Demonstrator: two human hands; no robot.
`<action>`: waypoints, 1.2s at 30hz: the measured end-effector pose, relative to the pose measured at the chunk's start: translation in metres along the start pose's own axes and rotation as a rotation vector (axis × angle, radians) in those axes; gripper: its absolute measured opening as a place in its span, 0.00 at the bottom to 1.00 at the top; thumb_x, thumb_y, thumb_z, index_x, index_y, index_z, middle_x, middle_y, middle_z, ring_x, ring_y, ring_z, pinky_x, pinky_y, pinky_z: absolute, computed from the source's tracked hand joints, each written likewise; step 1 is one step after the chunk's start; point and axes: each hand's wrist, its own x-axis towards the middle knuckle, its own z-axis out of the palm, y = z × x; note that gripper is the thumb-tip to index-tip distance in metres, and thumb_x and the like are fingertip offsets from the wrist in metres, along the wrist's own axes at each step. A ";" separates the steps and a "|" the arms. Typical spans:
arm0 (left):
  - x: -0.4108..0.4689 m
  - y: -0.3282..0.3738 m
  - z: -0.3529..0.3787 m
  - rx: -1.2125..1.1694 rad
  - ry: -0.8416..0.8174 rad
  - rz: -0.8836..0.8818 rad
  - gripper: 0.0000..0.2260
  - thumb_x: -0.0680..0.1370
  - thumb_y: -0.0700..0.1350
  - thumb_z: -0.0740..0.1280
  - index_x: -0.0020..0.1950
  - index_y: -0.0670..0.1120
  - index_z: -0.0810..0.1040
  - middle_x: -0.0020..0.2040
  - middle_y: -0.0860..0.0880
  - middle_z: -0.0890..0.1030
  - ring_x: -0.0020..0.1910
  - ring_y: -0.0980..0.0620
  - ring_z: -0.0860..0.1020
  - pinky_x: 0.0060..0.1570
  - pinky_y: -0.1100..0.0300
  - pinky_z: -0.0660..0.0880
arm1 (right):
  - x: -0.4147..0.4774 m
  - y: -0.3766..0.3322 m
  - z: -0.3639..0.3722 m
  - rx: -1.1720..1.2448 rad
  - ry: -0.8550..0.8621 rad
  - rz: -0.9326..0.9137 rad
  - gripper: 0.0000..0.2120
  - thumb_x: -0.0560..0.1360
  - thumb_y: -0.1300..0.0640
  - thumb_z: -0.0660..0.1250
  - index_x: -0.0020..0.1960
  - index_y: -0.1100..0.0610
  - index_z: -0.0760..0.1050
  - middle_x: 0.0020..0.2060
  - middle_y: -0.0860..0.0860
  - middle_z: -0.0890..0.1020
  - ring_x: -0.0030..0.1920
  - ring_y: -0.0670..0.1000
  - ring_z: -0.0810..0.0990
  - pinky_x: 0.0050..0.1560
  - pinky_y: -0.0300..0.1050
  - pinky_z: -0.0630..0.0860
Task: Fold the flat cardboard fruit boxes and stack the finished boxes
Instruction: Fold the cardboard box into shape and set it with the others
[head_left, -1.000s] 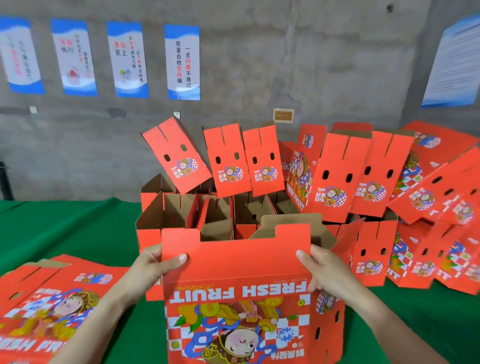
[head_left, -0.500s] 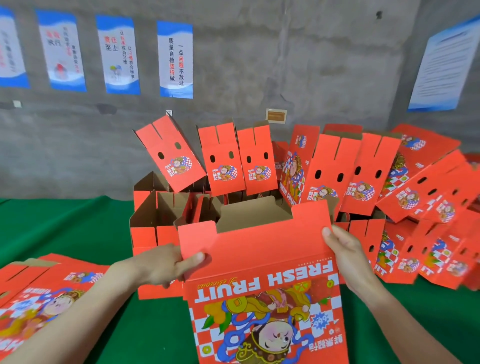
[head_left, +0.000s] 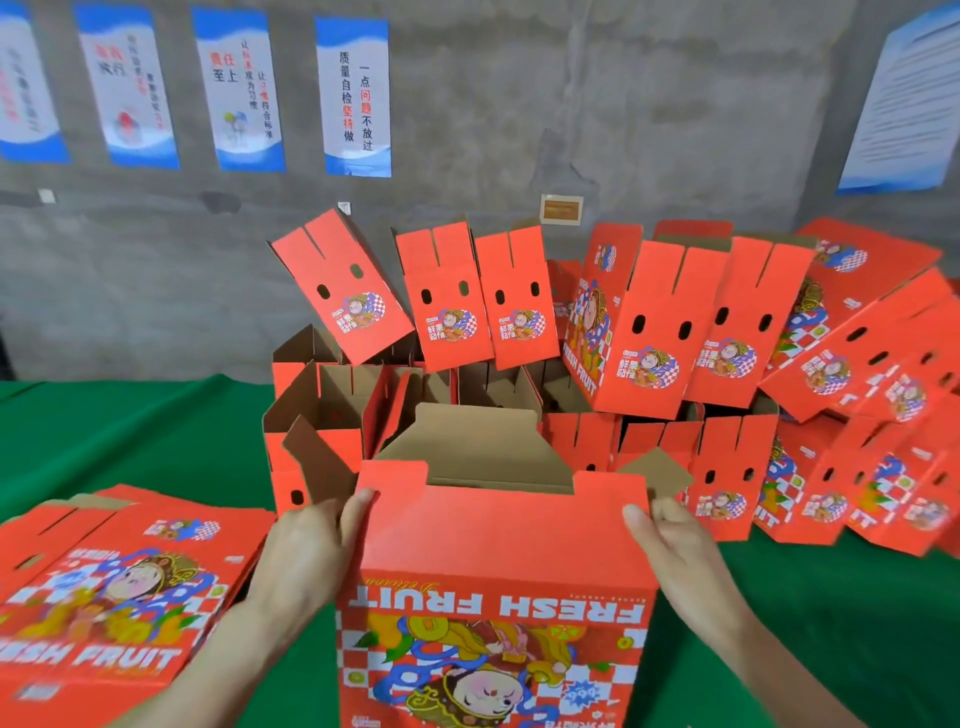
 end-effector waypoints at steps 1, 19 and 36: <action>-0.003 0.000 0.003 -0.001 0.001 -0.007 0.24 0.74 0.62 0.53 0.26 0.47 0.69 0.31 0.40 0.80 0.37 0.34 0.77 0.32 0.54 0.61 | 0.000 0.000 0.003 -0.049 0.059 0.004 0.26 0.75 0.45 0.60 0.25 0.60 0.66 0.35 0.52 0.69 0.37 0.48 0.71 0.38 0.35 0.65; 0.000 0.003 0.004 0.147 -0.202 -0.101 0.15 0.76 0.49 0.69 0.61 0.46 0.77 0.65 0.42 0.73 0.67 0.36 0.66 0.66 0.44 0.66 | 0.014 -0.007 0.006 -0.382 -0.032 -0.068 0.23 0.72 0.50 0.73 0.64 0.50 0.70 0.63 0.40 0.63 0.63 0.39 0.60 0.65 0.37 0.56; -0.003 -0.011 -0.007 -0.126 -0.154 0.318 0.41 0.69 0.29 0.71 0.75 0.57 0.61 0.72 0.55 0.67 0.71 0.55 0.66 0.71 0.59 0.62 | 0.024 -0.003 0.007 -0.509 -0.153 -0.097 0.06 0.76 0.55 0.69 0.51 0.52 0.82 0.67 0.47 0.73 0.68 0.45 0.69 0.65 0.33 0.55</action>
